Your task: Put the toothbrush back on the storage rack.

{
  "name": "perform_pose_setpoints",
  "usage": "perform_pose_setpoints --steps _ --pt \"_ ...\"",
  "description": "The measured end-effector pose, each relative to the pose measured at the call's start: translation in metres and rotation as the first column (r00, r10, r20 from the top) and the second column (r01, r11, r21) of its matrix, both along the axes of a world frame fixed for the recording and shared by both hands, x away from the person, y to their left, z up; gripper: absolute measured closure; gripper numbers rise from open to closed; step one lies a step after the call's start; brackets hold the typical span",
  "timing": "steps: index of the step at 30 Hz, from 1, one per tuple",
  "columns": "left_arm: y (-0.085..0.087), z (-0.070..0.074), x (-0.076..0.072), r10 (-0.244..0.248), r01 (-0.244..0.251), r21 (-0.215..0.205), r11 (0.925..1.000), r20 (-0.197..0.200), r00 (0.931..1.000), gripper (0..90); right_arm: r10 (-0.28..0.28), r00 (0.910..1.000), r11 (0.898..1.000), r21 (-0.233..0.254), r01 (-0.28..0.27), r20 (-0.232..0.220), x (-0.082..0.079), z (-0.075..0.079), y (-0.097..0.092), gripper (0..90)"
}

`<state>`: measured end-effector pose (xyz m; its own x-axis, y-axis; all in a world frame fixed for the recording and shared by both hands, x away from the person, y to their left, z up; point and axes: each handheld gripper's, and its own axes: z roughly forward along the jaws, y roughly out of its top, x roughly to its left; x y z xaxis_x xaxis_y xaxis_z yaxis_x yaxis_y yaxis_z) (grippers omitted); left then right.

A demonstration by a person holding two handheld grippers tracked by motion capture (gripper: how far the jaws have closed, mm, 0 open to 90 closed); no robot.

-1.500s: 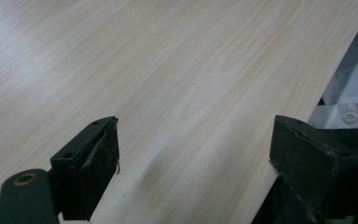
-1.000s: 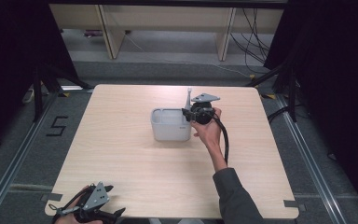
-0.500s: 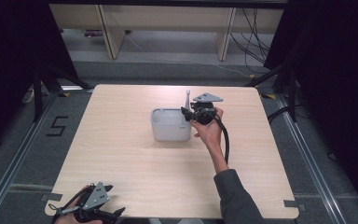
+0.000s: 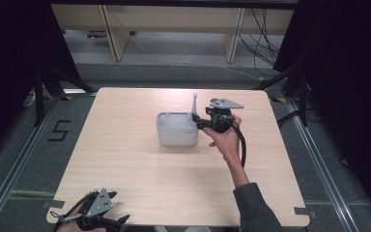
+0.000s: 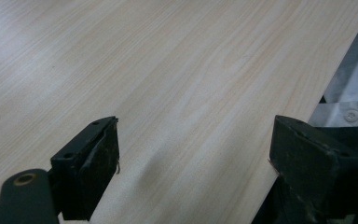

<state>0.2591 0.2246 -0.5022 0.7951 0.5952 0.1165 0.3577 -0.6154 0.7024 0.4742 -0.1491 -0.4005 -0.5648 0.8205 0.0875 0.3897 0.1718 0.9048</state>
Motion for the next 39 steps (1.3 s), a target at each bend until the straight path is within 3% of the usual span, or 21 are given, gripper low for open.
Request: perform_pose_setpoints --steps 4,5,6,7,8,11,13,15,16,17,19,20,21,26,27,31,32,33,35,36,39 --pt "0.0 0.0 0.0 -0.002 0.002 -0.004 1.0 0.001 1.0 15.7 0.014 0.9999 1.0 -0.001 -0.014 -0.003 -0.003 -0.001 -0.002 38.0" --pt "0.0 0.0 0.0 0.001 -0.001 -0.007 1.0 0.003 1.0 15.7 0.023 0.9995 1.0 -0.01 -0.023 0.02 -0.004 -0.001 -0.003 37.9" --pt "0.0 0.0 0.0 0.001 -0.001 -0.013 0.9999 0.002 1.0 15.7 0.01 0.9999 1.0 -0.004 -0.01 -0.002 -0.007 0.0 -0.004 37.8" --pt "0.0 0.0 -0.001 0.0 0.0 -0.015 0.9999 0.001 1.0 15.6 0.014 0.9998 1.0 -0.015 -0.014 0.015 -0.008 -0.001 -0.005 37.8" --pt "0.0 0.0 0.0 -0.007 0.007 -0.007 1.0 -0.003 1.0 15.6 0.016 0.9999 1.0 0.004 -0.016 0.002 -0.01 -0.002 -0.005 37.7" --pt "0.0 0.0 0.0 -0.007 0.007 0.003 1.0 -0.007 0.9999 15.7 0.013 0.9999 1.0 -0.009 -0.013 0.009 -0.014 -0.004 -0.005 37.0" --pt "-0.001 0.0 -0.001 0.003 -0.003 -0.019 0.9998 -0.005 1.0 15.7 0.024 0.9995 1.0 -0.01 -0.024 0.023 -0.016 -0.005 -0.007 36.8" --pt "0.0 0.0 0.0 -0.004 0.004 0.0 1.0 -0.002 1.0 15.6 0.02 0.9998 1.0 0.001 -0.02 0.007 -0.021 -0.004 -0.007 36.6" --pt "0.0 0.0 0.0 -0.003 0.003 0.002 1.0 -0.001 1.0 15.7 0.032 0.999 0.999 -0.018 -0.031 0.031 -0.02 -0.004 -0.008 36.5" --pt "0.0 0.0 0.0 -0.002 0.002 0.004 1.0 0.0 1.0 15.7 0.024 0.9997 1.0 -0.001 -0.024 0.011 -0.022 -0.004 -0.007 36.5" --pt "0.0 0.0 0.0 -0.001 0.001 -0.004 1.0 0.0 1.0 15.6 0.033 0.9992 0.999 -0.007 -0.033 0.024 -0.024 -0.004 -0.009 36.3" --pt "0.0 0.0 -0.001 0.002 -0.002 -0.009 1.0 0.001 1.0 15.7 0.02 0.9998 1.0 0.005 -0.02 0.006 -0.026 -0.003 -0.008 36.2" --pt "-0.001 0.0 -0.001 0.007 -0.007 -0.014 0.9999 0.002 1.0 15.7 0.027 0.9994 1.0 -0.012 -0.027 0.022 -0.026 -0.003 -0.009 36.0" --pt "0.0 0.0 -0.001 0.0 0.0 -0.019 0.9998 -0.003 1.0 15.6 0.039 0.9991 0.999 -0.033 -0.038 0.017 -0.032 -0.005 -0.01 34.3" --pt "0.0 0.0 -0.001 0.0 0.0 -0.017 0.9999 -0.003 1.0 15.7 0.04 0.9991 0.999 -0.013 -0.04 0.012 -0.034 -0.006 -0.009 34.2" --pt "-0.001 0.0 -0.002 0.012 -0.012 -0.032 0.9994 -0.008 0.9999 15.7 0.044 0.9989 0.999 -0.018 -0.044 0.015 -0.038 -0.006 -0.012 33.3" --pt "0.0 0.0 -0.001 0.0 0.0 -0.022 0.9997 -0.001 1.0 15.7 0.045 0.9989 0.999 -0.004 -0.045 -0.008 -0.04 -0.006 -0.011 33.0" --pt "0.0 0.0 -0.001 0.001 -0.001 -0.016 0.9999 -0.002 1.0 15.7 0.048 0.9988 0.999 -0.013 -0.048 0.002 -0.04 -0.007 -0.013 32.9" --pt "0.0 0.001 -0.001 0.006 -0.006 -0.022 0.9997 0.0 1.0 15.6 0.056 0.9983 0.998 0.01 -0.056 -0.012 -0.042 -0.008 -0.013 32.7" --pt "-0.001 0.0 -0.001 0.003 -0.003 -0.036 0.9993 0.0 1.0 15.6 0.054 0.9984 0.999 0.003 -0.054 -0.016 -0.043 -0.008 -0.013 32.4" --pt "0.001 0.001 0.0 -0.006 0.006 -0.023 0.9997 0.015 0.9999 15.7 0.051 0.9987 0.999 0.0 -0.051 -0.006 -0.046 -0.01 -0.013 32.1"
